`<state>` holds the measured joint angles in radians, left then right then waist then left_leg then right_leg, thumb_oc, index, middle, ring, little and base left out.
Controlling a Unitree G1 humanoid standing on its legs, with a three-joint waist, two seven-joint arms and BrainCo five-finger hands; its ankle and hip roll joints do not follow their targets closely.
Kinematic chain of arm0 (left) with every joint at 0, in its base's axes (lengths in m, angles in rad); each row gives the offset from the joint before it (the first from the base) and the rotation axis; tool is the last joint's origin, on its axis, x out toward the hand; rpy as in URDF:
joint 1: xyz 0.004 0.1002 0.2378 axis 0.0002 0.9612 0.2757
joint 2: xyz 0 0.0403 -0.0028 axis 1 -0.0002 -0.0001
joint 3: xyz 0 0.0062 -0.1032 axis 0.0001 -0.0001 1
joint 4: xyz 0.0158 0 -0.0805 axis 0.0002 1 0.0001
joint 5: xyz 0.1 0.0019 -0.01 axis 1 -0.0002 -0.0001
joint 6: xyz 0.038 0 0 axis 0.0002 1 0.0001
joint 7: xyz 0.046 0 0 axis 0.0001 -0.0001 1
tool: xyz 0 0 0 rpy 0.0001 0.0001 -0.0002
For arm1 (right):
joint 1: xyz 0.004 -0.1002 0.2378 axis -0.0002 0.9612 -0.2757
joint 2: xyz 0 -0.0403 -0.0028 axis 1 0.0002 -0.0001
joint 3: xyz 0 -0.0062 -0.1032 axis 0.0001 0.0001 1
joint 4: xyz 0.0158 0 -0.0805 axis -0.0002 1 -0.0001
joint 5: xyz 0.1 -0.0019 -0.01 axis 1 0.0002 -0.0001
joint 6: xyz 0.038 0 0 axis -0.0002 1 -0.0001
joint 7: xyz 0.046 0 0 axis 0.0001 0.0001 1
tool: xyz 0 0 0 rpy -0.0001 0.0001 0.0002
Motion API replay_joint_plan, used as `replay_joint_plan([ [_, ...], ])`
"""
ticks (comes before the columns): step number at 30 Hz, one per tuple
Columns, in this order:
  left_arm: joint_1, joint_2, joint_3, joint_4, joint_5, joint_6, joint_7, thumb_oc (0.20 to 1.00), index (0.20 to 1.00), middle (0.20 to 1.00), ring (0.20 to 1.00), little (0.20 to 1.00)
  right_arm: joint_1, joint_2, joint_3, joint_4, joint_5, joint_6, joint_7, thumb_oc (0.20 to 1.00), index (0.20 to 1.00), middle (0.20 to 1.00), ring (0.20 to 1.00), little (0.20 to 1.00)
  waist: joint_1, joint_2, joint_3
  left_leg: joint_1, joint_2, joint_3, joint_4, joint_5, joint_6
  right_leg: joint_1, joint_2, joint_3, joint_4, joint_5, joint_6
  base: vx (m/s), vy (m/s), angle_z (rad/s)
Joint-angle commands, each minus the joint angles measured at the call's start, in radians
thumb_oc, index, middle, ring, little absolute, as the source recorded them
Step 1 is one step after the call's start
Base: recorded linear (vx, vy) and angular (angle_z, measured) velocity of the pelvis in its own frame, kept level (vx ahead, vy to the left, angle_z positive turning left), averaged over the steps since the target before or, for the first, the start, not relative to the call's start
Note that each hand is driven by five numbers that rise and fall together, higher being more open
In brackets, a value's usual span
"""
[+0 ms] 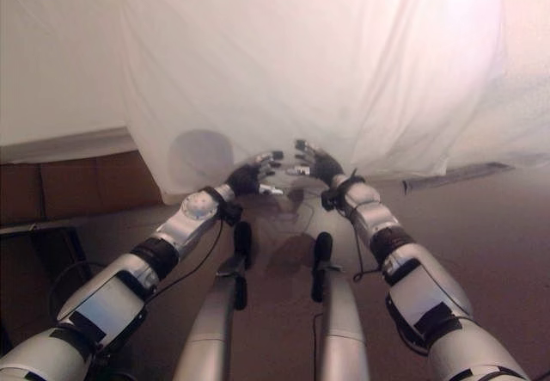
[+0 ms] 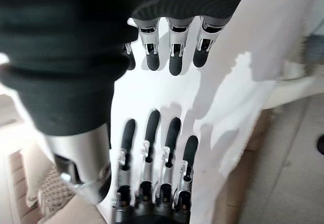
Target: Make the bed
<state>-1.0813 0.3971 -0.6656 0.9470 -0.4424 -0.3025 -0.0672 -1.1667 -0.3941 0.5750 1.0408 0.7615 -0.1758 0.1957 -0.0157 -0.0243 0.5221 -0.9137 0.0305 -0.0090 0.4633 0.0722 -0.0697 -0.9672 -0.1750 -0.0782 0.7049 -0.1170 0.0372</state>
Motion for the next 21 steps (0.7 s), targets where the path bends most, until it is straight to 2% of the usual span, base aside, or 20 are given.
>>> replay_joint_plan([
  [1,-0.095,-0.013,0.068,0.054,0.06,-0.068,0.101,1.0,1.0,1.0,1.0,1.0,-0.085,0.004,-0.028,0.028,0.076,-0.05,-0.069,1.0,1.0,1.0,1.0,1.0,0.011,0.002,-0.028,-0.032,-0.022,0.042,0.087,-0.089,-0.003,0.006,-0.012,0.023,-0.086,0.073,0.077,0.0,0.019,0.03],
  [3,-0.119,-0.003,0.07,0.081,0.056,-0.067,0.111,1.0,1.0,1.0,1.0,1.0,-0.124,0.013,-0.03,0.061,0.081,-0.05,-0.091,1.0,1.0,1.0,1.0,1.0,0.014,0.0,-0.026,-0.046,-0.022,0.043,0.103,-0.093,-0.002,-0.008,-0.014,0.023,-0.069,0.068,0.076,0.0,0.0,0.0],
  [4,-0.146,0.012,0.065,0.1,0.057,-0.065,0.127,1.0,1.0,1.0,1.0,1.0,-0.182,0.021,-0.036,0.118,0.073,-0.055,-0.149,1.0,1.0,1.0,1.0,1.0,0.017,-0.002,-0.023,-0.067,-0.026,0.046,0.133,-0.102,0.002,-0.029,-0.013,0.025,-0.043,0.06,0.073,0.0,0.0,0.0],
  [6,-0.173,0.034,0.064,0.127,0.059,-0.067,0.148,1.0,1.0,1.0,1.0,1.0,-0.227,0.02,-0.046,0.171,0.063,-0.057,-0.196,1.0,1.0,1.0,1.0,1.0,0.02,-0.003,-0.018,-0.079,-0.029,0.048,0.157,-0.113,0.006,-0.037,-0.018,0.026,-0.024,0.048,0.07,0.01,0.037,0.01],
  [8,-0.185,0.043,0.063,0.142,0.054,-0.066,0.148,1.0,1.0,1.0,1.0,1.0,-0.25,0.013,-0.048,0.194,0.052,-0.049,-0.207,1.0,1.0,1.0,1.0,1.0,0.02,-0.003,-0.017,-0.085,-0.031,0.049,0.165,-0.117,0.008,-0.042,-0.02,0.026,-0.012,0.041,0.069,0.0,0.0,0.0],
  [9,-0.187,0.057,0.07,0.153,0.053,-0.066,0.162,1.0,1.0,1.0,1.0,1.0,-0.258,-0.004,-0.067,0.231,0.046,-0.054,-0.246,1.0,1.0,1.0,1.0,1.0,0.023,-0.002,-0.016,-0.085,-0.036,0.05,0.173,-0.124,0.007,-0.04,-0.025,0.024,-0.004,0.034,0.068,0.0,0.0,0.0],
  [15,-0.183,0.126,0.122,0.199,0.014,-0.067,0.189,1.0,1.0,1.0,1.0,1.0,-0.269,-0.088,-0.1,0.281,0.012,-0.049,-0.298,1.0,1.0,1.0,1.0,1.0,0.028,-0.003,-0.018,-0.068,-0.031,0.053,0.165,-0.128,0.004,-0.018,-0.035,0.01,-0.015,0.026,0.07,0.01,0.003,0.06],
  [17,-0.156,0.161,0.185,0.218,-0.031,-0.064,0.212,1.0,1.0,1.0,1.0,1.0,-0.243,-0.148,-0.128,0.295,0.001,-0.047,-0.329,1.0,1.0,1.0,1.0,1.0,0.028,-0.003,-0.021,-0.029,-0.023,0.058,0.136,-0.131,-0.001,0.021,-0.037,0.0,-0.042,0.025,0.077,0.03,0.001,0.03],
  [18,-0.157,0.161,0.185,0.218,-0.032,-0.064,0.212,1.0,1.0,1.0,1.0,1.0,-0.243,-0.149,-0.128,0.295,0.001,-0.047,-0.329,1.0,1.0,1.0,1.0,1.0,0.027,-0.003,-0.023,-0.032,-0.024,0.057,0.131,-0.124,0.0,0.018,-0.037,0.0,-0.046,0.03,0.076,0.03,-0.019,0.06],
  [20,-0.113,0.204,0.239,0.225,-0.055,-0.07,0.232,1.0,1.0,1.0,1.0,1.0,-0.204,-0.223,-0.162,0.307,-0.031,-0.05,-0.357,1.0,1.0,1.0,1.0,1.0,0.03,0.001,-0.028,0.006,-0.026,0.055,0.092,-0.119,-0.003,0.056,-0.04,-0.005,-0.072,0.028,0.079,0.04,-0.018,0.08],
  [21,-0.112,0.204,0.239,0.224,-0.055,-0.07,0.232,1.0,1.0,1.0,1.0,1.0,-0.204,-0.223,-0.162,0.306,-0.032,-0.05,-0.357,1.0,1.0,1.0,1.0,1.0,0.028,0.001,-0.03,0.005,-0.028,0.054,0.085,-0.112,-0.002,0.055,-0.041,-0.005,-0.077,0.034,0.079,0.03,-0.021,0.08],
])
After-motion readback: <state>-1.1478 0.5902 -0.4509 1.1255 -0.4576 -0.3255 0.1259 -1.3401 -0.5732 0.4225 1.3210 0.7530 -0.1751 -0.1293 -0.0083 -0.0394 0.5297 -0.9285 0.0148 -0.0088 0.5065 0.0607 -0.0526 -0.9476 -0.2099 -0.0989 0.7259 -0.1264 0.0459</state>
